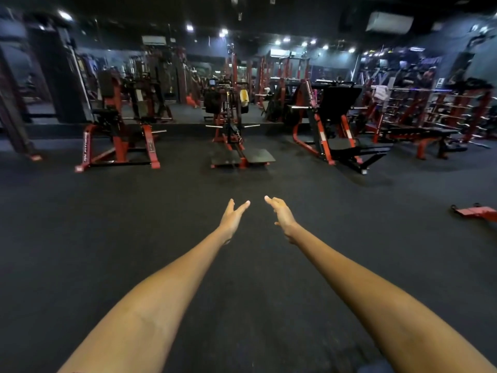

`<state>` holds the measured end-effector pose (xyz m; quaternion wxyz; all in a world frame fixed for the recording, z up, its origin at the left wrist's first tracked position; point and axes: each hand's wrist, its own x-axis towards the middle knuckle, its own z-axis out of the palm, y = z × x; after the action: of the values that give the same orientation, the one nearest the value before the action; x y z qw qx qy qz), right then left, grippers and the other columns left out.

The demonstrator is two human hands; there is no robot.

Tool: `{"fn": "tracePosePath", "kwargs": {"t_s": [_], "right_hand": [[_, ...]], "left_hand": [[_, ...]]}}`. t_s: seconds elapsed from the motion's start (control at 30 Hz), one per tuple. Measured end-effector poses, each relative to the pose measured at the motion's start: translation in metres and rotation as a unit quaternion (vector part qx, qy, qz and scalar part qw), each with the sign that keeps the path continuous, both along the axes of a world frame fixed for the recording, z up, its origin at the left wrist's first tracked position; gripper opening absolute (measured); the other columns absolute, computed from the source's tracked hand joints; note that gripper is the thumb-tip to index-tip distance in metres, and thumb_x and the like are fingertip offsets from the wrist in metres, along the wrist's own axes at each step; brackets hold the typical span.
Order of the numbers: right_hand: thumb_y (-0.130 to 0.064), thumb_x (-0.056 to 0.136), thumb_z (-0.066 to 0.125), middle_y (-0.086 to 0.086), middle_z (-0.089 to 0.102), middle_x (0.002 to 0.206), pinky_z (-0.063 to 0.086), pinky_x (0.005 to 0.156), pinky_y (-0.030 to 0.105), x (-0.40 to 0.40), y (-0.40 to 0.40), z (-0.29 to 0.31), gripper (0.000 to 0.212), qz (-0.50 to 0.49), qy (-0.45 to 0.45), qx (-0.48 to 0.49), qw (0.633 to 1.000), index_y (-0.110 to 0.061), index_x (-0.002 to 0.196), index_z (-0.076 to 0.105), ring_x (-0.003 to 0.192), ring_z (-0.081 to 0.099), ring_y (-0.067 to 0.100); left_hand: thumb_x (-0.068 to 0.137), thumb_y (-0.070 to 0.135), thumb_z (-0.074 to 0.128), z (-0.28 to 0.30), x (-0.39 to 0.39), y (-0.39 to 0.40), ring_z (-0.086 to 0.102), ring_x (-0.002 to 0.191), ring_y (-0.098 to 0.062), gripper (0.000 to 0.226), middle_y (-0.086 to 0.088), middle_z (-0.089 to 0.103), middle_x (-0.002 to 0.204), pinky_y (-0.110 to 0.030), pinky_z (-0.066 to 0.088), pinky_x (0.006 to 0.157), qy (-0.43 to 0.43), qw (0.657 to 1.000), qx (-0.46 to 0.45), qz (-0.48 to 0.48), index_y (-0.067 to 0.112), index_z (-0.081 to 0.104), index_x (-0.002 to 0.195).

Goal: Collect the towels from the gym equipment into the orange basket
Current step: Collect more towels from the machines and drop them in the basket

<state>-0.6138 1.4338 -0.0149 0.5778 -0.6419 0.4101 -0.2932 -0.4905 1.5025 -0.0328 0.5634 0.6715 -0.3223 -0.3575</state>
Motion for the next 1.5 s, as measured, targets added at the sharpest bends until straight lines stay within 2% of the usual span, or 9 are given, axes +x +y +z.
{"fn": "tracePosePath", "kwargs": {"t_s": [0.2,0.4,0.57,0.8,1.0,1.23,1.33,1.5], "right_hand": [[-0.046,0.093,0.048,0.003,0.03,0.153,0.027,0.112,0.041,0.07,-0.091,0.022,0.067,-0.013,-0.025,0.003,1.0,-0.013,0.148,0.027,0.14,0.03,0.021],[-0.053,0.092,0.045,0.001,0.03,0.153,0.026,0.114,0.043,0.111,-0.181,0.009,0.066,-0.032,-0.035,0.046,0.998,-0.017,0.146,0.032,0.141,0.029,0.021],[-0.052,0.094,0.04,0.0,0.024,0.156,0.021,0.116,0.044,0.15,-0.27,0.003,0.064,0.009,-0.042,0.051,0.998,-0.019,0.148,0.027,0.144,0.022,0.02],[-0.051,0.094,0.042,0.002,0.027,0.155,0.023,0.114,0.041,0.237,-0.42,0.053,0.065,0.052,-0.044,0.001,0.998,-0.016,0.147,0.029,0.143,0.025,0.021],[-0.05,0.095,0.041,0.003,0.025,0.156,0.022,0.115,0.043,0.312,-0.507,0.048,0.063,0.089,-0.053,0.035,0.994,-0.017,0.147,0.028,0.143,0.024,0.022],[-0.051,0.094,0.041,0.004,0.022,0.157,0.02,0.116,0.043,0.411,-0.612,0.029,0.065,0.119,-0.048,0.052,0.99,-0.017,0.148,0.027,0.145,0.021,0.021],[-0.053,0.093,0.043,0.004,0.023,0.157,0.021,0.117,0.044,0.456,-0.668,0.038,0.069,0.12,-0.033,0.041,0.991,-0.016,0.148,0.026,0.144,0.022,0.022],[-0.047,0.096,0.041,0.004,0.03,0.154,0.019,0.118,0.043,0.537,-0.778,0.069,0.059,0.118,-0.059,0.007,0.991,-0.015,0.145,0.033,0.143,0.024,0.021]], "left_hand": [[0.093,0.046,0.049,0.023,0.078,-0.094,0.016,0.146,-0.021,0.079,-0.002,0.012,0.16,-0.036,0.017,0.116,-0.007,1.0,0.001,-0.009,0.018,0.005,0.153],[0.094,0.046,0.046,0.009,0.124,-0.19,0.015,0.147,-0.019,0.077,0.0,0.011,0.16,-0.036,0.015,0.117,0.011,1.0,0.001,-0.012,0.018,0.006,0.152],[0.094,0.049,0.044,0.005,0.163,-0.28,0.012,0.147,-0.021,0.077,0.0,0.009,0.16,-0.039,0.014,0.117,0.009,1.0,0.003,-0.001,0.019,0.004,0.152],[0.095,0.049,0.042,0.055,0.231,-0.413,0.012,0.147,-0.021,0.074,0.001,0.009,0.16,-0.039,0.014,0.117,0.008,0.999,-0.027,0.038,0.02,0.005,0.152],[0.095,0.049,0.042,0.052,0.292,-0.483,0.013,0.147,-0.021,0.075,0.002,0.008,0.16,-0.038,0.015,0.117,0.002,0.996,-0.017,0.084,0.019,0.004,0.153],[0.096,0.048,0.04,0.036,0.405,-0.582,0.014,0.147,-0.023,0.072,-0.002,0.01,0.16,-0.04,0.015,0.117,0.013,0.989,-0.013,0.149,0.019,0.006,0.153],[0.095,0.049,0.04,0.042,0.458,-0.632,0.014,0.146,-0.025,0.072,-0.002,0.01,0.16,-0.041,0.015,0.117,0.021,0.988,-0.012,0.154,0.02,0.006,0.153],[0.096,0.05,0.038,0.067,0.548,-0.737,0.013,0.147,-0.026,0.071,-0.004,0.009,0.16,-0.043,0.013,0.117,0.01,0.988,-0.03,0.152,0.021,0.007,0.153]]}}
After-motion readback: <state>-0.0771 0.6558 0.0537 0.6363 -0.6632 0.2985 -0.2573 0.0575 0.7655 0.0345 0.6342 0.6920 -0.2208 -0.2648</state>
